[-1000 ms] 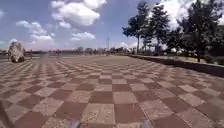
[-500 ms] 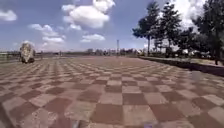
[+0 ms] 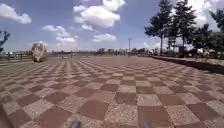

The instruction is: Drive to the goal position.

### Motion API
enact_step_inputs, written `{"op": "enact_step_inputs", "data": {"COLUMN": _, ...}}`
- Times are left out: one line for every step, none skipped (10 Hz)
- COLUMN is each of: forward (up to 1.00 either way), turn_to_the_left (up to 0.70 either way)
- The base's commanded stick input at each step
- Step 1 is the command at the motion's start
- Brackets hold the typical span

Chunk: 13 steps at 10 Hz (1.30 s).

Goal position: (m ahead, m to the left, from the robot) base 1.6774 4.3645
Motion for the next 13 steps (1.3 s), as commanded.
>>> {"op": "enact_step_inputs", "data": {"forward": 0.85, "turn_to_the_left": 0.27}}
{"op": "enact_step_inputs", "data": {"forward": 0.85, "turn_to_the_left": 0.27}}
{"op": "enact_step_inputs", "data": {"forward": 0.85, "turn_to_the_left": 0.27}}
{"op": "enact_step_inputs", "data": {"forward": 0.85, "turn_to_the_left": 0.27}}
{"op": "enact_step_inputs", "data": {"forward": 0.85, "turn_to_the_left": 0.27}}
{"op": "enact_step_inputs", "data": {"forward": 0.85, "turn_to_the_left": 0.27}}
{"op": "enact_step_inputs", "data": {"forward": 0.85, "turn_to_the_left": 0.27}}
{"op": "enact_step_inputs", "data": {"forward": 0.78, "turn_to_the_left": 0.29}}
{"op": "enact_step_inputs", "data": {"forward": 0.30, "turn_to_the_left": 0.39}}
{"op": "enact_step_inputs", "data": {"forward": 0.00, "turn_to_the_left": 0.45}}
{"op": "enact_step_inputs", "data": {"forward": 0.00, "turn_to_the_left": 0.45}}
{"op": "enact_step_inputs", "data": {"forward": 0.00, "turn_to_the_left": 0.45}}
{"op": "enact_step_inputs", "data": {"forward": 0.00, "turn_to_the_left": 0.45}}
